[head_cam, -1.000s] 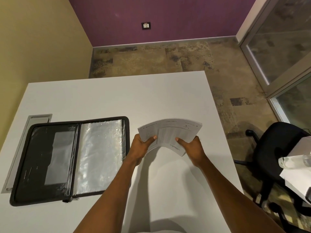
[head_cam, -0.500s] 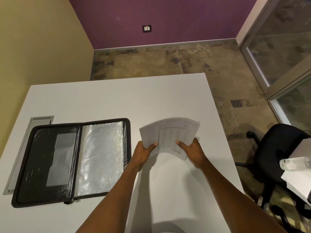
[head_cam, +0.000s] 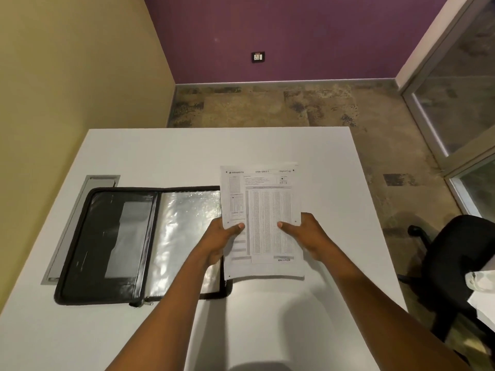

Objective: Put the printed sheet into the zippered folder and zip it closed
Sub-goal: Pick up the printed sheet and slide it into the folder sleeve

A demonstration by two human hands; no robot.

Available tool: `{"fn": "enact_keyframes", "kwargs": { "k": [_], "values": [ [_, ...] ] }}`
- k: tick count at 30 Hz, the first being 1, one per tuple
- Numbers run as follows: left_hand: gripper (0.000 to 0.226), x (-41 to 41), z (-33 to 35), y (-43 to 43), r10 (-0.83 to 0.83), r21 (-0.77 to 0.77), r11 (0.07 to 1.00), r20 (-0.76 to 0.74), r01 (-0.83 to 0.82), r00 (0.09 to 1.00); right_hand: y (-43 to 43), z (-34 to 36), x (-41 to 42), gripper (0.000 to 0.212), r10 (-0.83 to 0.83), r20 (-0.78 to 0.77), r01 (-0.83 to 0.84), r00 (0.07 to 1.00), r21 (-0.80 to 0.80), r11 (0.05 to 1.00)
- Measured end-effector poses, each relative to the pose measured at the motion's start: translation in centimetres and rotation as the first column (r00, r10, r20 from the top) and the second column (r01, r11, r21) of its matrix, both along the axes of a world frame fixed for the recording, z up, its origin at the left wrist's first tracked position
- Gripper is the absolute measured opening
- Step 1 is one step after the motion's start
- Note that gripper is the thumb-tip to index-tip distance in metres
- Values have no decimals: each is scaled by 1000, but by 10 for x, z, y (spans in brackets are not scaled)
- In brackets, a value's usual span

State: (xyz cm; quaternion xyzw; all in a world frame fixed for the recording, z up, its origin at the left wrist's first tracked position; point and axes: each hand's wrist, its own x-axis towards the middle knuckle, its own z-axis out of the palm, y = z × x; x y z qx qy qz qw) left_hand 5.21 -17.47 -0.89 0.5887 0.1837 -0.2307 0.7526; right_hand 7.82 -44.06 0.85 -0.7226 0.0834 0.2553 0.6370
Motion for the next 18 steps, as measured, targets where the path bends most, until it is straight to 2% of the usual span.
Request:
{"fn": "enact_keyframes", "kwargs": {
  "k": [3,6,13,18],
  "values": [
    [41,-7,2,31,40,-40,998,-19,-41,999,31,1,-1,22,-6,-24,6,1000,14,1000],
    [38,-13,3,66,45,-73,996,-43,-48,998,66,2,-2,23,-8,-44,9,999,15,1000],
    [27,-11,-5,150,107,112,989,-104,-96,989,136,-4,0,25,-29,-54,27,998,-25,999],
    [24,5,-19,198,131,81,989,-134,-121,982,172,-10,13,25,-6,-85,4,996,-19,1000]
  ]
}}
